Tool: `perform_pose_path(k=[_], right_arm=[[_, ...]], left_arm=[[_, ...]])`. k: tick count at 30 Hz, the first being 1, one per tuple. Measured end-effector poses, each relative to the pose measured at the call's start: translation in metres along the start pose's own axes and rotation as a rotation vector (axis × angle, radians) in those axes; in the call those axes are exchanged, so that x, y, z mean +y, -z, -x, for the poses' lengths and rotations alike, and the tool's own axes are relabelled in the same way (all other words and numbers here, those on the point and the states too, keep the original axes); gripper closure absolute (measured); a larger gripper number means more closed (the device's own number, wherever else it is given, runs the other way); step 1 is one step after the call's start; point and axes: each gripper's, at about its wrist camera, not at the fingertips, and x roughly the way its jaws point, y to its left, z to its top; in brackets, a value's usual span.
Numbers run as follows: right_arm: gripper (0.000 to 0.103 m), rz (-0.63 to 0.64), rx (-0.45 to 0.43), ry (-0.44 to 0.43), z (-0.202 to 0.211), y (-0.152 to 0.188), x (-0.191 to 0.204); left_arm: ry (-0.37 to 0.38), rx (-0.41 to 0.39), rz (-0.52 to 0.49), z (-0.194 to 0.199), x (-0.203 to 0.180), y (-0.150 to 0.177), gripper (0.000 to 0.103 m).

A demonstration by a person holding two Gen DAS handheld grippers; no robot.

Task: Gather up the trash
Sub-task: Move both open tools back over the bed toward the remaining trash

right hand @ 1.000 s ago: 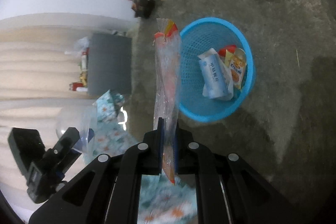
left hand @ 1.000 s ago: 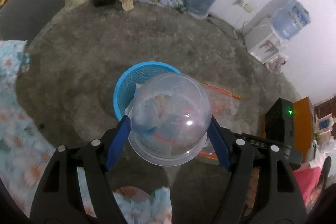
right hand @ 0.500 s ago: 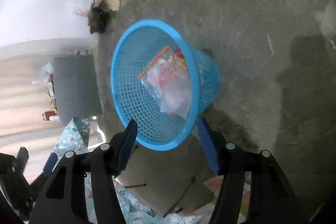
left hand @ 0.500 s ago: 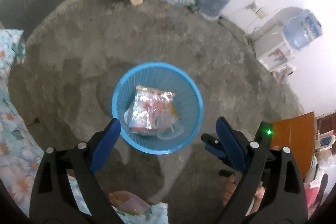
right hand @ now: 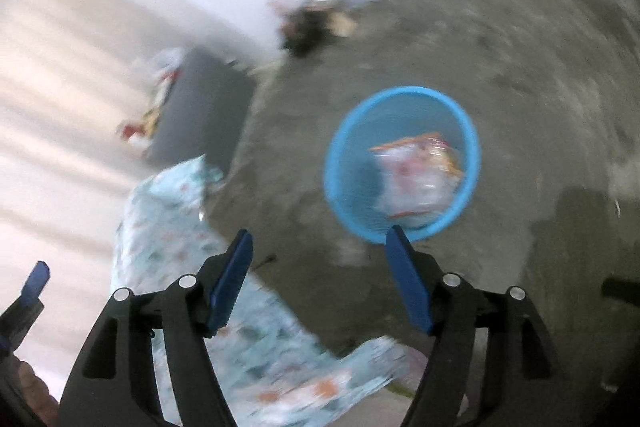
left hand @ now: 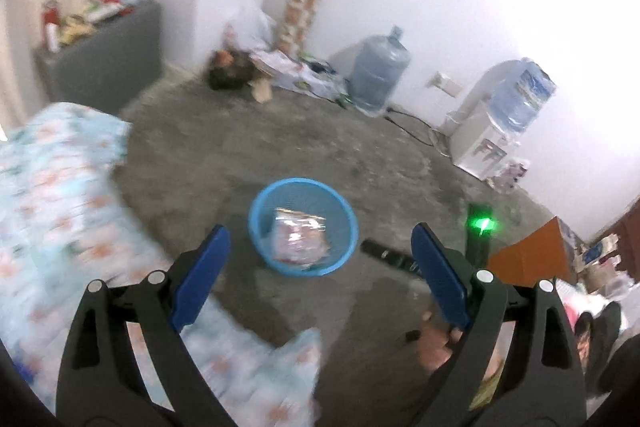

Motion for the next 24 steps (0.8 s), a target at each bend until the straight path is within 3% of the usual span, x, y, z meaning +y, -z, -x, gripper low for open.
perform_pose_path(k=[6, 10, 12, 17, 21, 24], right_arm=[[0.031, 0.160, 0.098, -0.065, 0.008, 0.032, 0.081], [0.031, 0.246, 0.203, -0.106, -0.002, 0.068, 0.128], [0.031, 0.285, 0.244, -0.127, -0.005, 0.086, 0.146], [0.031, 0.381, 0.356, -0.197, -0.019, 0.133, 0.198], [0.031, 0.439, 0.479, -0.217, -0.043, 0.176, 0.240], [0.031, 0.419, 0.575, -0.268, -0.055, 0.205, 0.264]], left_arm=[[-0.183, -0.138, 0.067, 0.110, 0.045, 0.059, 0.015], [-0.366, -0.189, 0.125, 0.171, 0.086, 0.116, 0.013], [-0.496, -0.198, 0.217, 0.203, 0.110, 0.149, 0.013], [-0.625, -0.261, 0.445, 0.266, 0.151, 0.219, 0.013], [-0.701, -0.297, 0.546, 0.293, 0.174, 0.259, 0.013], [-0.713, -0.311, 0.598, 0.304, 0.186, 0.280, 0.013]])
